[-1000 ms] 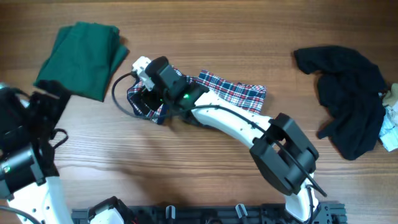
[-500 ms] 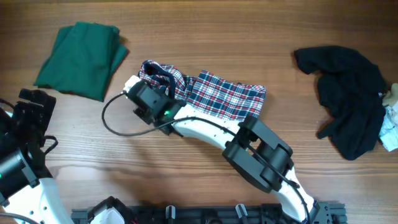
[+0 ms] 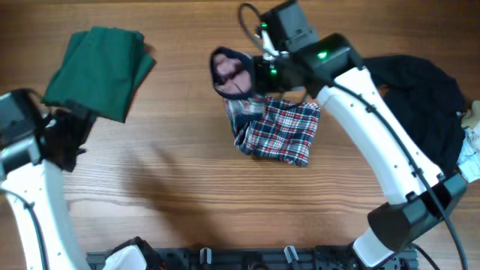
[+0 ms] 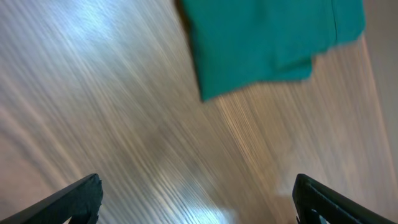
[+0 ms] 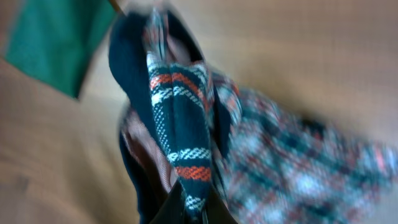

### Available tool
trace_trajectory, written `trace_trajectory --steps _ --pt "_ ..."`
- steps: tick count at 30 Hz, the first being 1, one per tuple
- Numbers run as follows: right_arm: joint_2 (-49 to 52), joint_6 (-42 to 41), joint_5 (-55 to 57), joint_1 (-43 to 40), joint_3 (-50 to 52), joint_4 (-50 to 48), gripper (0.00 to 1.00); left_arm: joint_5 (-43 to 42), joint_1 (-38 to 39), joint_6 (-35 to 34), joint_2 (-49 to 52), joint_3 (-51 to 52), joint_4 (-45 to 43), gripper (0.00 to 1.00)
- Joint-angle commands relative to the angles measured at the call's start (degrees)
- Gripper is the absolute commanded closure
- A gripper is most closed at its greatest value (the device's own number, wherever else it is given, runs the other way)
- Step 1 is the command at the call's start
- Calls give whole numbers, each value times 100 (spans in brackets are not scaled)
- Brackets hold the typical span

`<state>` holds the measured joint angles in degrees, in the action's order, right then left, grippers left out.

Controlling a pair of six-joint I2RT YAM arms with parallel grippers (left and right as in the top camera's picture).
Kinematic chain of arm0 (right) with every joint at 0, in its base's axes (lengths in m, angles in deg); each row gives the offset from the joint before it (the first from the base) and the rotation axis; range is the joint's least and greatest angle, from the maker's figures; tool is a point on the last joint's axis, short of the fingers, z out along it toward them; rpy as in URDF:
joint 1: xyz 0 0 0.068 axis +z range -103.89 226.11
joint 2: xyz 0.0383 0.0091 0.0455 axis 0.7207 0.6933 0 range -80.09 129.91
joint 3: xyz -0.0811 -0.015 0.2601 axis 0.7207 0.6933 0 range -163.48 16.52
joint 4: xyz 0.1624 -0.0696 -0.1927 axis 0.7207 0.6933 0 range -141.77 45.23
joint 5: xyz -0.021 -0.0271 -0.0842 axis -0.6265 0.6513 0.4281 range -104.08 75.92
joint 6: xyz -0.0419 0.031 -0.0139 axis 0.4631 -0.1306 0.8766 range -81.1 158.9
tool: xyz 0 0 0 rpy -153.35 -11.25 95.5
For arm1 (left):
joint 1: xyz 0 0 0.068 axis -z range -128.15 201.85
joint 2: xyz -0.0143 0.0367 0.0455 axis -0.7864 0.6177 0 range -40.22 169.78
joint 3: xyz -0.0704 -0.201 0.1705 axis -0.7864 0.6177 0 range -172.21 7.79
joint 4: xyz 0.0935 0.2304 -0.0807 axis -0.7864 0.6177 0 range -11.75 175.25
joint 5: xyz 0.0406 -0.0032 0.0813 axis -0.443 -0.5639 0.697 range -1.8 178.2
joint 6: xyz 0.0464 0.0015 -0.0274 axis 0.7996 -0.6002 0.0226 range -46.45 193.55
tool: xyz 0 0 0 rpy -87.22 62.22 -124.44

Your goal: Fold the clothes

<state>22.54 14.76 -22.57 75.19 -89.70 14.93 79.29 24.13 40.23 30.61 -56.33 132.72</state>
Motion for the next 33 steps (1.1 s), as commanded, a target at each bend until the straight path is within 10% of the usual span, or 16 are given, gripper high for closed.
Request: trace_trajectory --steps 1,9,24,26,27,33 --pt "22 -269 -575 -450 273 393 96 35 894 166 575 4 -153 4" --pt "20 -2271 -138 -1113 1982 96 96 302 2011 155 1624 4 -673 5" --pt "-96 -1947 728 -2997 4210 -625 95 728 2013 289 1657 20 -848 4" --pt "-96 -1928 1010 -2997 4586 -776 67 726 2013 289 1657 20 -848 4" --pt "-114 -1742 1163 -2997 4583 -772 3 726 2013 289 1657 20 -848 4" --pt "-1725 168 448 -3008 4343 -1198 0 726 2013 289 1657 26 -846 4"
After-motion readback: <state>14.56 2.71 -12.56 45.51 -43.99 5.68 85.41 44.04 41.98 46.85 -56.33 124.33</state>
